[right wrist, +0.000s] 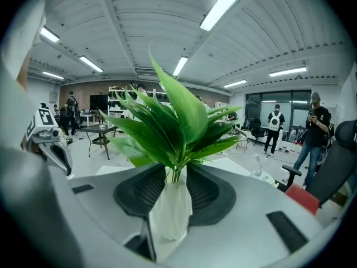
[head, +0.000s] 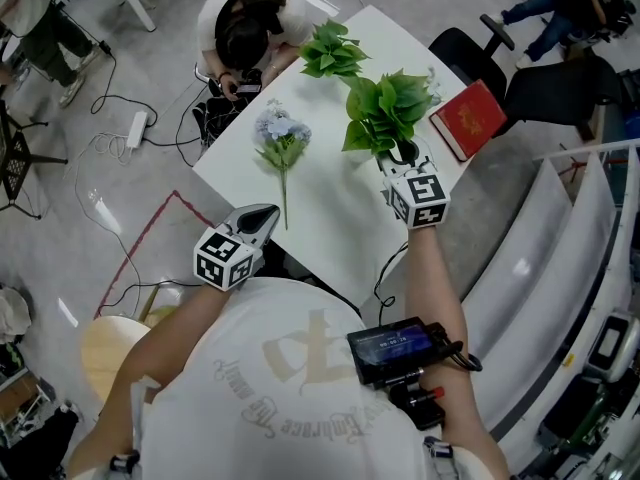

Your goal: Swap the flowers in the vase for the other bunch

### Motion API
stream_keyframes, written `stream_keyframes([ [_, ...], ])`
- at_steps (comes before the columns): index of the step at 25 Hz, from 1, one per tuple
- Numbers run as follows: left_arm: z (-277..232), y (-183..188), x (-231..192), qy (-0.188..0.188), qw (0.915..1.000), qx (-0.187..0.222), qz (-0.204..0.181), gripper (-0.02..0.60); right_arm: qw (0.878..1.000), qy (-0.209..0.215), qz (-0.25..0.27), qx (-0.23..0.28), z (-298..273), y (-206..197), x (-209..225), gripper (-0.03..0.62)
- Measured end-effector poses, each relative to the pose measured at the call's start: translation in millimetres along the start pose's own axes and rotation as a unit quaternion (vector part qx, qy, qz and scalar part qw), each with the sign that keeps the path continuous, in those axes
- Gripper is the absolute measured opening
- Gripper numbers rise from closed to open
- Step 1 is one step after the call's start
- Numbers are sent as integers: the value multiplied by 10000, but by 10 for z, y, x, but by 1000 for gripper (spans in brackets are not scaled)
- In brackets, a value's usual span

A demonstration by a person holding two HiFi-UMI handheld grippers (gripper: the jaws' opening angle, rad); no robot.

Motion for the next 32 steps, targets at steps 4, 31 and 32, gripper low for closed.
stream_keyframes([
  [4, -19, 12, 3, -38, 10000, -19, -20, 8, 10000, 52, -82, 21, 43, -19, -10, 118],
  [31, -68, 38, 131, -138, 9998, -40, -144, 8, 9974, 419, -591, 1, 157, -103, 97, 236],
  [32, -64, 38, 132, -135, 9998, -41, -148, 8, 9975, 381, -602, -4, 166, -109, 103, 236],
])
Point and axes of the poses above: the fingertips, and each gripper's own axes: z backward along the fingers, x to its right, y out of its top, the point moved 6 cm from there along z, backward along the fingers, and after that the axes turned 3 degrees about -z, right-handed, at the moved point
